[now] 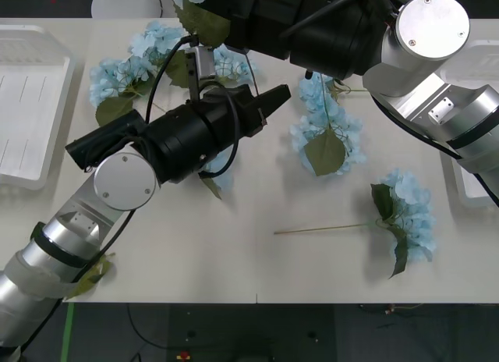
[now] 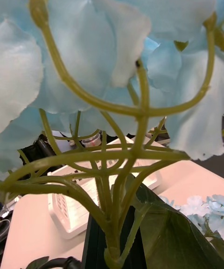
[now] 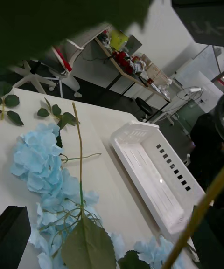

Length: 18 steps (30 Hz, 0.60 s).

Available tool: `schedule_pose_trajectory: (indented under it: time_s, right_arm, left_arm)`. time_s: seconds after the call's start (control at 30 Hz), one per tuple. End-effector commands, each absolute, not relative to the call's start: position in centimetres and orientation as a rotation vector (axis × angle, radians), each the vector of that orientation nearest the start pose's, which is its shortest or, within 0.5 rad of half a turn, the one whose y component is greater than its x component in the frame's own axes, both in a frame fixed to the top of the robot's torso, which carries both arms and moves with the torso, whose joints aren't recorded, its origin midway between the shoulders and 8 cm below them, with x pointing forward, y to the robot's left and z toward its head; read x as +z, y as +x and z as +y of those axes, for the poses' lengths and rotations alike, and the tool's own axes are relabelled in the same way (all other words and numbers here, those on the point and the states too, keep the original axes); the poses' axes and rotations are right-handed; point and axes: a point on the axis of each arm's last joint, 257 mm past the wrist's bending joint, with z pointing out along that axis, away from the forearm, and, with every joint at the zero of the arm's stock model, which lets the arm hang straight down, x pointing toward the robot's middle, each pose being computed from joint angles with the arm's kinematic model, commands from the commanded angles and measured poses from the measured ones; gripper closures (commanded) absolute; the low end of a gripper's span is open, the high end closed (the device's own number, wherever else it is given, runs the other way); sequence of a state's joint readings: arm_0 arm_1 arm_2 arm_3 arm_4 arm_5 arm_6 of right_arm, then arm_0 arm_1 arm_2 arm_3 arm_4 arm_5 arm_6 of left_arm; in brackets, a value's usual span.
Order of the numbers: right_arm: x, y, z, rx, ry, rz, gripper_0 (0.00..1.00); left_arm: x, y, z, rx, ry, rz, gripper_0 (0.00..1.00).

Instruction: Place the red flowers into the right box and the blue flowers into the left box. If a person shows an open palm, hand one flower to the person first, then continue sorting.

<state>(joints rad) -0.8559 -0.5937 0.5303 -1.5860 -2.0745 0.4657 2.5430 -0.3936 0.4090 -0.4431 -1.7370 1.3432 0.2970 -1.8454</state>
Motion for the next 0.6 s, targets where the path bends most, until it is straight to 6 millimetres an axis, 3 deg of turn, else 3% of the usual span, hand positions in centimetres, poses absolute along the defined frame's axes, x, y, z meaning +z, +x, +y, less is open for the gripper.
schedule_pose_trajectory:
  time_s: [0.03, 0.23, 0.33, 0.37, 0.4, 0.43, 0.47, 0.6]
  right_arm:
    - [7.9, 48.6, 8.1, 0.994, -0.886, 1.189, 1.00]
    - [7.9, 48.7, 8.0, 0.988, -0.885, 1.190, 1.00]
    - [7.9, 48.8, 7.9, 0.986, -0.884, 1.190, 1.00]
    - [7.9, 48.8, 7.9, 0.985, -0.882, 1.190, 1.00]
    - [7.8, 48.9, 7.8, 0.984, -0.881, 1.193, 1.00]
    - [7.9, 49.1, 7.7, 0.980, -0.878, 1.192, 1.00]
    - [7.8, 49.1, 7.8, 0.983, -0.877, 1.194, 1.00]
    - [7.8, 49.2, 7.7, 0.976, -0.874, 1.194, 1.00]
  left_arm:
    - [-3.8, 52.4, -4.7, -1.094, 0.292, 1.480, 0.00]
    - [-3.3, 52.5, -5.2, -1.115, 0.282, 1.474, 0.00]
    - [-3.5, 52.4, -5.3, -1.113, 0.284, 1.474, 0.38]
    - [-3.4, 52.3, -5.5, -1.114, 0.282, 1.468, 0.59]
    - [-3.4, 52.2, -5.6, -1.116, 0.280, 1.462, 0.72]
    - [-3.3, 52.2, -5.7, -1.115, 0.272, 1.453, 0.94]
    - [-3.2, 52.2, -5.8, -1.116, 0.267, 1.446, 1.00]
    - [-3.3, 52.1, -5.8, -1.111, 0.259, 1.437, 1.00]
